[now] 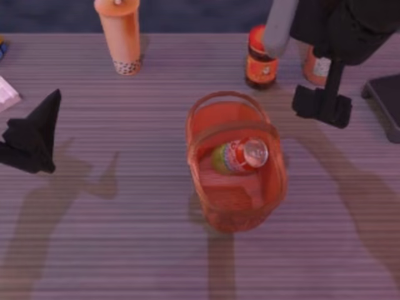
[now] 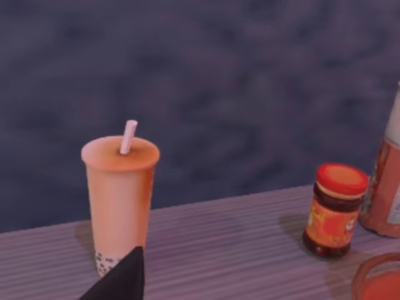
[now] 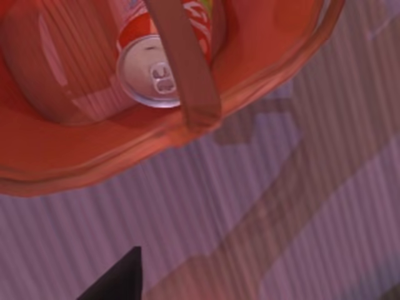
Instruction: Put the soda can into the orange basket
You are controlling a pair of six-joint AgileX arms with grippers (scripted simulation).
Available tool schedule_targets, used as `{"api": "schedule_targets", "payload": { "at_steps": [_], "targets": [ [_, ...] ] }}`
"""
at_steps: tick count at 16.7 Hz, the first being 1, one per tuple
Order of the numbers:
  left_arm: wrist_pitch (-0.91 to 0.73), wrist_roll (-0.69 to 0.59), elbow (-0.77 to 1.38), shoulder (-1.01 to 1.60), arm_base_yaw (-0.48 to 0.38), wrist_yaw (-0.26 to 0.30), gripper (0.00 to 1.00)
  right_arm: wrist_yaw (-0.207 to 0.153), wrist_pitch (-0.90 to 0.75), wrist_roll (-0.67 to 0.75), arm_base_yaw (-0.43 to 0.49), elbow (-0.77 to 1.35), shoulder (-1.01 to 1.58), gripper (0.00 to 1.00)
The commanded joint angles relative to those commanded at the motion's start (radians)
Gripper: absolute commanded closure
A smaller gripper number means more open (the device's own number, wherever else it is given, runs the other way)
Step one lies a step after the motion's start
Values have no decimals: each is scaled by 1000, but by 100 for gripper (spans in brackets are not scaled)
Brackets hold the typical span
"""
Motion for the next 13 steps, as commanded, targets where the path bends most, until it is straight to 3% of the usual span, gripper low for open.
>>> {"api": "schedule_targets", "payload": {
  "at_steps": [4,7,10,13],
  "targets": [
    [-150,22,-197,-387,44,-195,0,1,-220,-148,94,349,350,0],
    [-220,42,-298,-573,64,-301,0,3,-328,-224,142,523,512,0],
    [-254,55,-350,-665,75,-359,0,5,-381,-263,167,609,588,0],
    [-258,57,-356,-675,76,-365,0,5,-387,-267,169,618,595,0]
  ]
}}
